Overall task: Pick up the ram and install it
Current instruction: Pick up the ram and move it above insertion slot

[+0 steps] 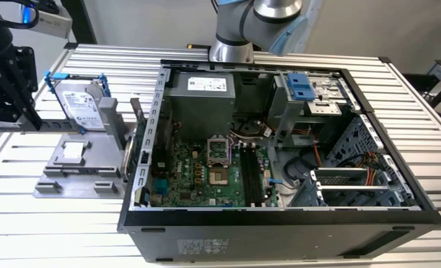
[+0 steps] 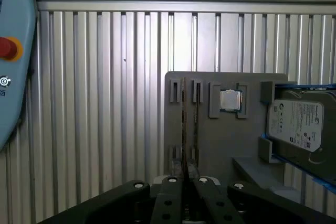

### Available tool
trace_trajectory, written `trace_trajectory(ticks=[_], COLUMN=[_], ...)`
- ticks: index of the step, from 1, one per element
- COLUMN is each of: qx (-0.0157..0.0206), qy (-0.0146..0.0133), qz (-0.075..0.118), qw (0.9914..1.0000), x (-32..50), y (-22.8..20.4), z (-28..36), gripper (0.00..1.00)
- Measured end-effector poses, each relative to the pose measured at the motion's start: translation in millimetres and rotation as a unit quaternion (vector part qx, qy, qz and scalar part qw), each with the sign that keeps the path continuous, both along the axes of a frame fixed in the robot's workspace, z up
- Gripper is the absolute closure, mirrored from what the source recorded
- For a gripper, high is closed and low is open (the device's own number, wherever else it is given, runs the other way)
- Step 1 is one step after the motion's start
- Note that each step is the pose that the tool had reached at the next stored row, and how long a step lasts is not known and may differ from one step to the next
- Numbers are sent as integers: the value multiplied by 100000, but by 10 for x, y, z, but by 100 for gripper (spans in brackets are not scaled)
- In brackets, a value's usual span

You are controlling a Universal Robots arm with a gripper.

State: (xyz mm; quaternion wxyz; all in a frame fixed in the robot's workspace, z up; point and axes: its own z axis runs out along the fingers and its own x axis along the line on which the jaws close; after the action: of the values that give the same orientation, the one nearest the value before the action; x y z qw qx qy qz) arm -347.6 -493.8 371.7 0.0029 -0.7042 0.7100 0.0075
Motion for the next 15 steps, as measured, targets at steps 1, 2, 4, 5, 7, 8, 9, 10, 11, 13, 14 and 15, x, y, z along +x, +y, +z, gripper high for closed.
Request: trace_trajectory(ticks=[1, 2, 4, 5, 7, 8, 9, 10, 11, 13, 14, 15], qx=[2, -2, -2, -3, 4, -2, -12, -22, -34, -45, -54, -52], qy=[-2, 3, 3, 2, -9, -10, -5, -4, 3, 2, 11, 9], qz=[1, 1, 2, 2, 4, 2, 3, 4, 6, 5, 6, 2], qw=[100000, 100000, 100000, 100000, 100000, 100000, 100000, 100000, 100000, 100000, 100000, 100000], x=[0, 0, 0, 0, 0, 0, 0, 0, 0, 0, 1, 1], y=[0, 0, 0, 0, 0, 0, 0, 0, -1, 0, 0, 0], z=[21, 42, 76, 88, 90, 90, 90, 91, 91, 91, 101, 115], gripper=[100, 100, 100, 100, 100, 100, 100, 100, 100, 100, 100, 100])
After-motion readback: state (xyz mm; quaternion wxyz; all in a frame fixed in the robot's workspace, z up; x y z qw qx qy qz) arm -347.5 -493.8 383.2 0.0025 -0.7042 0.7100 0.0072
